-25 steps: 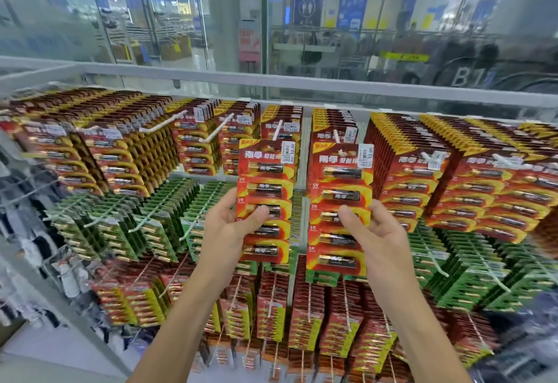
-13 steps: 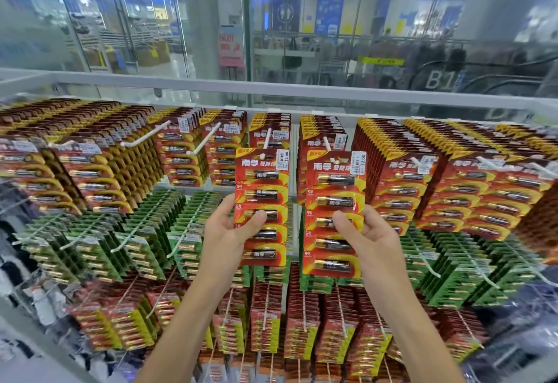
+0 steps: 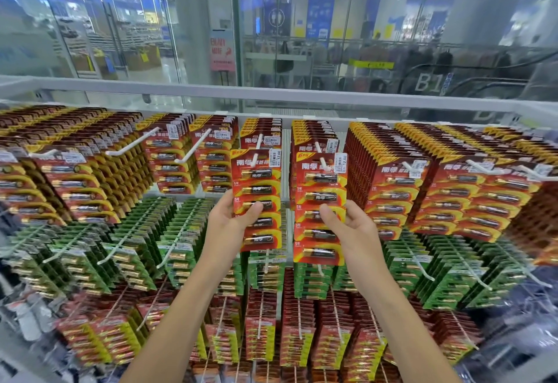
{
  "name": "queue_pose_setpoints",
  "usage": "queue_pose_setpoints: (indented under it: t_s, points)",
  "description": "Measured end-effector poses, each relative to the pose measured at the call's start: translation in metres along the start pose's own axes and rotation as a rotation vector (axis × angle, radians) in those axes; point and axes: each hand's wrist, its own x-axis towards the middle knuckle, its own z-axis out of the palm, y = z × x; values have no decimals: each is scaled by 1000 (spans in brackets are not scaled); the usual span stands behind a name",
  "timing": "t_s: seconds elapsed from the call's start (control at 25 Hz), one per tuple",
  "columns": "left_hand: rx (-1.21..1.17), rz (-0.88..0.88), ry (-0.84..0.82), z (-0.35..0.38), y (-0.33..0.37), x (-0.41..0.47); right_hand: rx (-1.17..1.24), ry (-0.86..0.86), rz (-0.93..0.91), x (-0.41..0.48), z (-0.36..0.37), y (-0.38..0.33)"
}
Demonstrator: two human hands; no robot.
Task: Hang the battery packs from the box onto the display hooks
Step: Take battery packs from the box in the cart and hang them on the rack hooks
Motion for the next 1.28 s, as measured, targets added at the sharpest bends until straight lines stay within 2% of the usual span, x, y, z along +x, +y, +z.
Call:
queue_pose_setpoints:
  t_s: [0.2, 0.68, 1.28]
  points:
    - [45, 6, -26, -1, -5, 30, -6, 23, 3, 32, 4, 10]
    - [96, -23, 117, 7, -16, 76, -63, 45, 14, 78, 1, 24]
    - [416, -32, 121, -9, -38, 43, -238, 171, 42, 51, 0, 57]
